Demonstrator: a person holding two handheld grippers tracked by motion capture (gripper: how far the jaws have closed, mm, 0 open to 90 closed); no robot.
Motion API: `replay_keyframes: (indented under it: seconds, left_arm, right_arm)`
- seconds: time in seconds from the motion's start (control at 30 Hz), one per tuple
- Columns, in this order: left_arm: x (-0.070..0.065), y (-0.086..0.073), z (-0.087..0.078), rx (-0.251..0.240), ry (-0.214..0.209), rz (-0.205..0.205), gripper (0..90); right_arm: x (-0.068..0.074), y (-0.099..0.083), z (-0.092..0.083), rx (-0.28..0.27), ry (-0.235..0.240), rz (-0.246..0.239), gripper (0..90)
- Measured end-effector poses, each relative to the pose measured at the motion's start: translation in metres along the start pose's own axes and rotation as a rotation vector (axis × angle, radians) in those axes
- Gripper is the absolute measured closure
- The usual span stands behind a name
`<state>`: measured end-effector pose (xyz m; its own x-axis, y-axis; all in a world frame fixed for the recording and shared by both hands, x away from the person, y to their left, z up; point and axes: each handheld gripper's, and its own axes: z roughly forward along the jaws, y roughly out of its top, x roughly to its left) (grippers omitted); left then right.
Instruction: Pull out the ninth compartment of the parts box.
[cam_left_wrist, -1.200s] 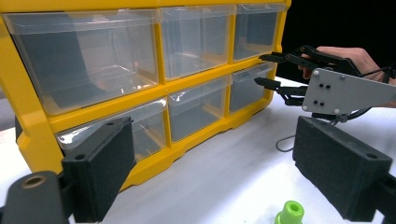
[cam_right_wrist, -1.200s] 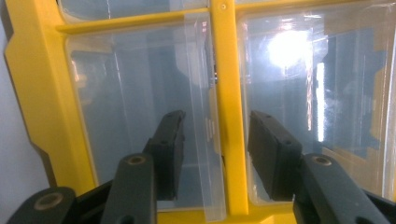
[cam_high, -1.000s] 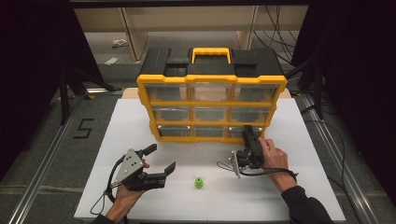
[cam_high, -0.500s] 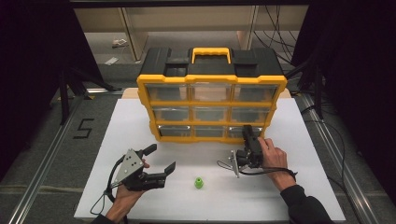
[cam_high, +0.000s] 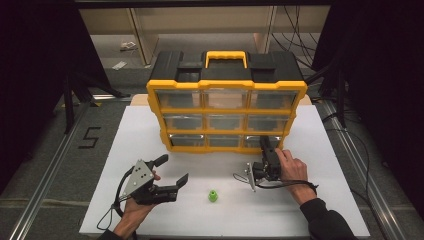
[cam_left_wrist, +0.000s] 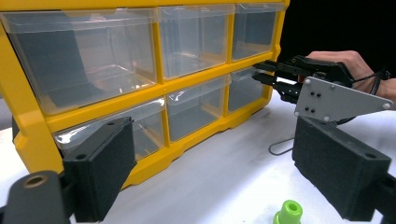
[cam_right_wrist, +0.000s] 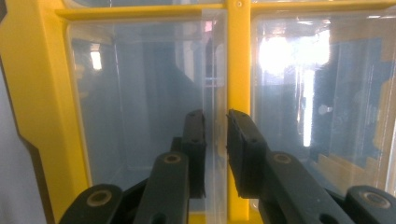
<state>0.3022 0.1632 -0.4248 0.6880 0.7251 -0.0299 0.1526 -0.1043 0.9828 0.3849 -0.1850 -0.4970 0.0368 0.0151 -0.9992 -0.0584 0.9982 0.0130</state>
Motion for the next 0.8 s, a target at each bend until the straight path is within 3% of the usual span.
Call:
replay_keyframes:
  seconds: [0.8]
  left_arm:
    - [-0.0003,0.0003,-0.0001,-0.002,-0.004,0.003,13.1]
  right_arm:
    - [0.0048,-0.0001,-0.003,-0.014,-0.041,-0.055,80.3]
